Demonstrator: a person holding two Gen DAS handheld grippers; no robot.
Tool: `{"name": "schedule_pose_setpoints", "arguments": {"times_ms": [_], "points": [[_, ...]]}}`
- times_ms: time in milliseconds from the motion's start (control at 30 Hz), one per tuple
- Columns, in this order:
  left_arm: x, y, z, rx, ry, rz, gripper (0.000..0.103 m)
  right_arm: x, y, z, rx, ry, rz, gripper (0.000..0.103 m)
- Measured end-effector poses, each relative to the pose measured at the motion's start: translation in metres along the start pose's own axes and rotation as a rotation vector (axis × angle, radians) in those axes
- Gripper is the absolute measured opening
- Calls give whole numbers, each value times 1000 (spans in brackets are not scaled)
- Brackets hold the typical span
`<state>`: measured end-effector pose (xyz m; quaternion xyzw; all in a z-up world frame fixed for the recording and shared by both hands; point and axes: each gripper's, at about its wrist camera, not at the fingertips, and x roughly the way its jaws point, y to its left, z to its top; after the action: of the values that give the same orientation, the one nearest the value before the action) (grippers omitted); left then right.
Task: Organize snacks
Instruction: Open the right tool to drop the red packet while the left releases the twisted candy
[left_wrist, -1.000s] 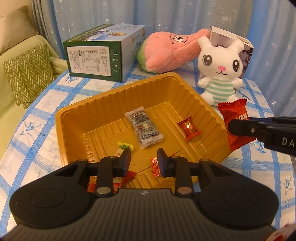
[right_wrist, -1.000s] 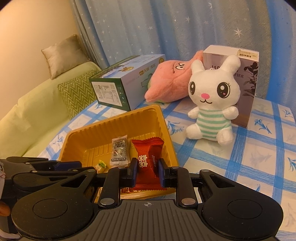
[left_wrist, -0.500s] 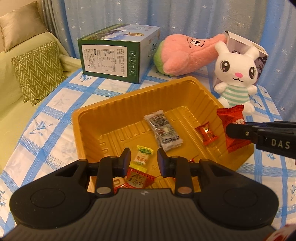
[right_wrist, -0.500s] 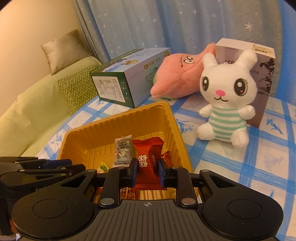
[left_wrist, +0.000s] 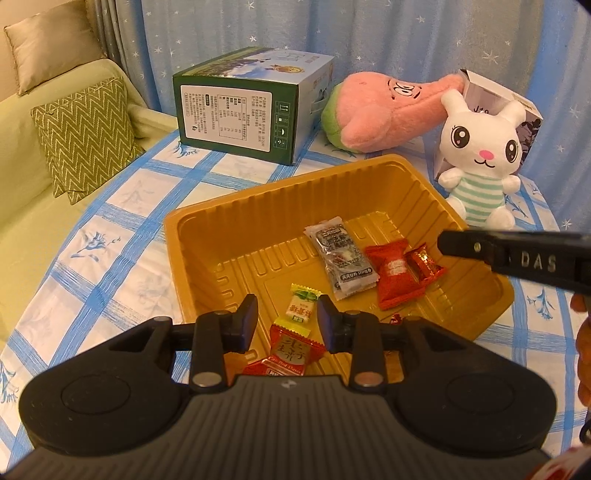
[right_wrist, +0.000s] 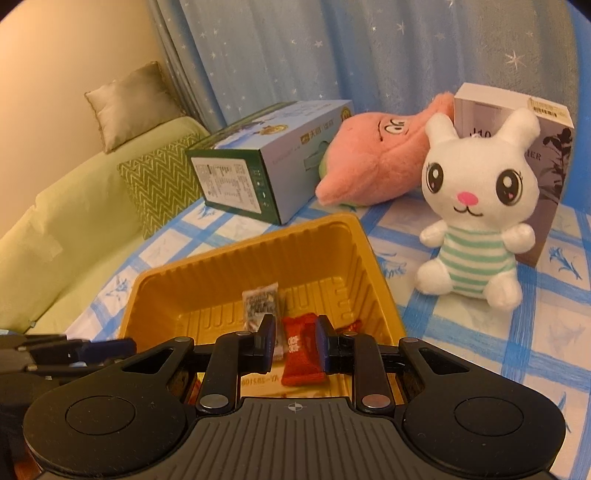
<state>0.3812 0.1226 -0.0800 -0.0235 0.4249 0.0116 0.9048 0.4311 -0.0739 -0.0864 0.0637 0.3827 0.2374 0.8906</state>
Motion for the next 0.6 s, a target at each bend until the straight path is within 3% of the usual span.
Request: {"name": "schedule_pose_setpoints", "arguments": {"times_ms": [400,600], "points": [[-34,-10,-11,3,-24,-32,32,-35,-1,-23,13,11,4,28],[-58,-18,-24,15,-32,-48,32,-62,-3,-37,48,-1,4,36]]}}
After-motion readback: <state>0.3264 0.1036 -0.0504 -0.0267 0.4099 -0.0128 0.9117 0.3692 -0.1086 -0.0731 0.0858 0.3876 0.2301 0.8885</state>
